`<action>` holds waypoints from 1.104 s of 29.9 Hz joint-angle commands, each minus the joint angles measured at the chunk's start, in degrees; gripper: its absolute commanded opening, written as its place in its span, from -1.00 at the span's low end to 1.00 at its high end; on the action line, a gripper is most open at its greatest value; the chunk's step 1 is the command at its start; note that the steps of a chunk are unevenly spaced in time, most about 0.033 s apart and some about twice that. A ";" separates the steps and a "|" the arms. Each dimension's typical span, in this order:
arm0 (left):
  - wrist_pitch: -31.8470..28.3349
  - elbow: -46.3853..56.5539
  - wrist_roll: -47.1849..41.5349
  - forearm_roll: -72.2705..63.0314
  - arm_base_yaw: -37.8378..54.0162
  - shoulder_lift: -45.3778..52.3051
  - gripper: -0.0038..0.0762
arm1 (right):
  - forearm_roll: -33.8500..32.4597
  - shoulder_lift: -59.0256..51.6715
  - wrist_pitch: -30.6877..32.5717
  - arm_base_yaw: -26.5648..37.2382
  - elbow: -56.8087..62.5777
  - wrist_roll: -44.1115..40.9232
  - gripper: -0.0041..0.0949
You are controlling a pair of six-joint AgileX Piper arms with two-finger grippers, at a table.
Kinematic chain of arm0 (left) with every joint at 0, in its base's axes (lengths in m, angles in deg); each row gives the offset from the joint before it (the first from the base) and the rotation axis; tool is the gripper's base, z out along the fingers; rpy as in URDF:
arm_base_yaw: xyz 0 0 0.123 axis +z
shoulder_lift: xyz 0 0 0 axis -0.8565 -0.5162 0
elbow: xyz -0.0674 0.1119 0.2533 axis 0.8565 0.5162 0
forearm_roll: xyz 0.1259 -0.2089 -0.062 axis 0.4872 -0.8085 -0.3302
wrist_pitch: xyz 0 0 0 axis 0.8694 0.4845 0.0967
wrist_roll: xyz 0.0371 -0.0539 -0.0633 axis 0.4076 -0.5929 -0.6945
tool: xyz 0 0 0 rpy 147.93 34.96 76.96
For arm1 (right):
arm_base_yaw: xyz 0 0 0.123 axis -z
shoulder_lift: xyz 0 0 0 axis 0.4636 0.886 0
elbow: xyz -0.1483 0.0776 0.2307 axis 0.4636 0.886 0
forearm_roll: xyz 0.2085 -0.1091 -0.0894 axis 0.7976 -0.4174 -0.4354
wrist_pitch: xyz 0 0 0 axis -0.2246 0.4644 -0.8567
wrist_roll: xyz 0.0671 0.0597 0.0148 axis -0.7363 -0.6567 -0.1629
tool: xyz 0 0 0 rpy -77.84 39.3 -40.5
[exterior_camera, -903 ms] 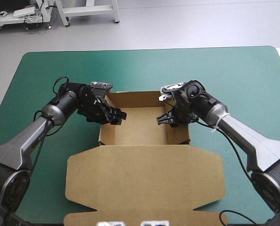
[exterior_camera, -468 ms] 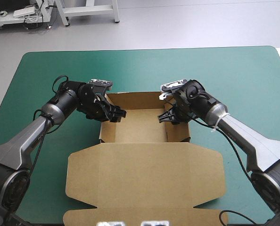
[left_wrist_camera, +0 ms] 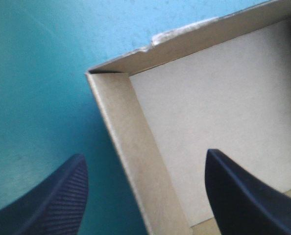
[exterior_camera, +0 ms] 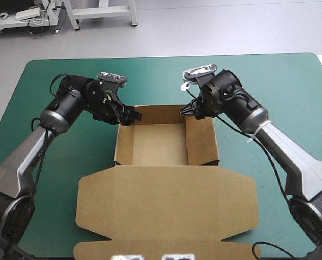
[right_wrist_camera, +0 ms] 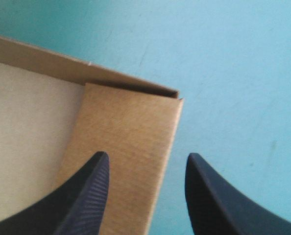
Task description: Fold the box
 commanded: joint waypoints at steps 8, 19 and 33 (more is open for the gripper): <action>10.55 -17.20 0.71 9.05 -0.26 7.54 -0.72 | -12.07 -3.82 5.78 -0.01 -11.38 1.24 -0.02; 10.55 -6.32 1.34 9.32 -0.37 23.10 -0.92 | 9.23 -1.49 5.78 6.27 -8.68 3.11 -0.02; 4.15 24.40 0.51 9.02 -0.37 39.96 -0.93 | 12.81 -1.24 2.23 6.66 7.45 4.84 -0.03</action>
